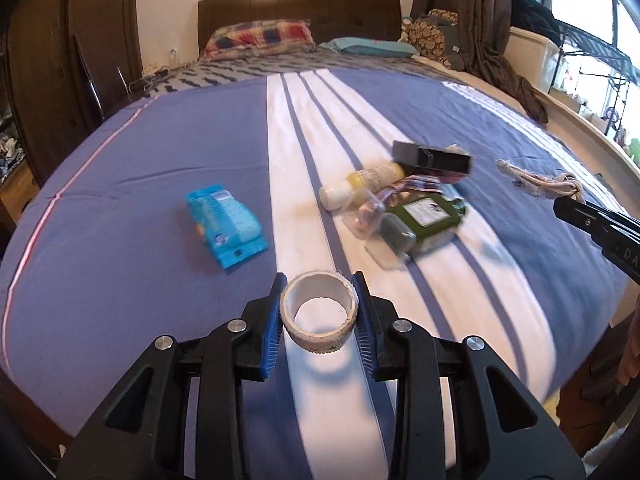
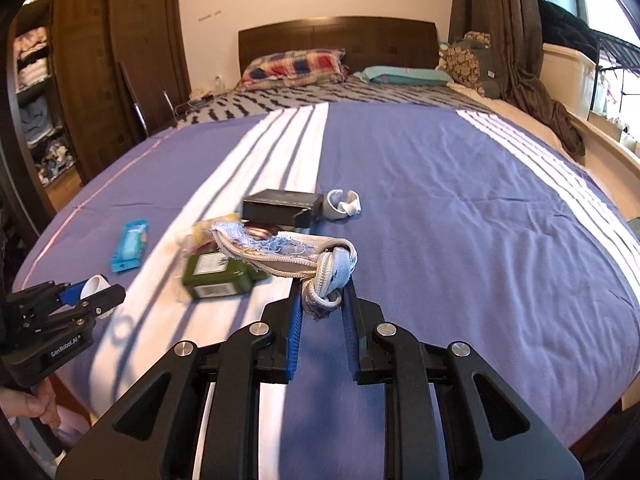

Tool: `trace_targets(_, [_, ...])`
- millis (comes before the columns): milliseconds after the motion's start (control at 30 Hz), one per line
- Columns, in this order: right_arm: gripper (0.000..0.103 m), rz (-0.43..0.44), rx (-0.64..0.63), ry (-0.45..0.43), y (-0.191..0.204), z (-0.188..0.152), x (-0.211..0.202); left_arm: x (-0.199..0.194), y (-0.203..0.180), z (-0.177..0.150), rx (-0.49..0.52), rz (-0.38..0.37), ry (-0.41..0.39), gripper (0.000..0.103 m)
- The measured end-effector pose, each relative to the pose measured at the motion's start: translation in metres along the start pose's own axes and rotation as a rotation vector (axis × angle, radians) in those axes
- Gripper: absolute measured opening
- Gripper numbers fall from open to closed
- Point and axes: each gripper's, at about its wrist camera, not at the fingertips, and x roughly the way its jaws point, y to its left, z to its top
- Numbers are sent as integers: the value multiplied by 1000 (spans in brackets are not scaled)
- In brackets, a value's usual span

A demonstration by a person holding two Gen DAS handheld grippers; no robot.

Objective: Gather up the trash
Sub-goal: 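Grasp the white tape roll with the left gripper while the right grasps the white cable bundle, then carry the tape roll and cable bundle down over the black bin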

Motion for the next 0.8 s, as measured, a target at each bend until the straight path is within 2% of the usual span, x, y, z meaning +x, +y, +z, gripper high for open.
trace_targets(200, [19,24,-23,-43,17,-14,-46,-59,-7,-19,-1,-3,-64,31])
trace_targets(400, [20,44,-52,-72,33,-31,-84,-101,-12,-38,2,-19,-110,31])
trace_targets(600, [20,64,-72,-79,44,-51,-108,-128,-21,-60,16,-41,-128,31])
trace_targets(800, [20,82,-71,-37,45,-81,-117,-141,-33,-88,39,-66,-113,31])
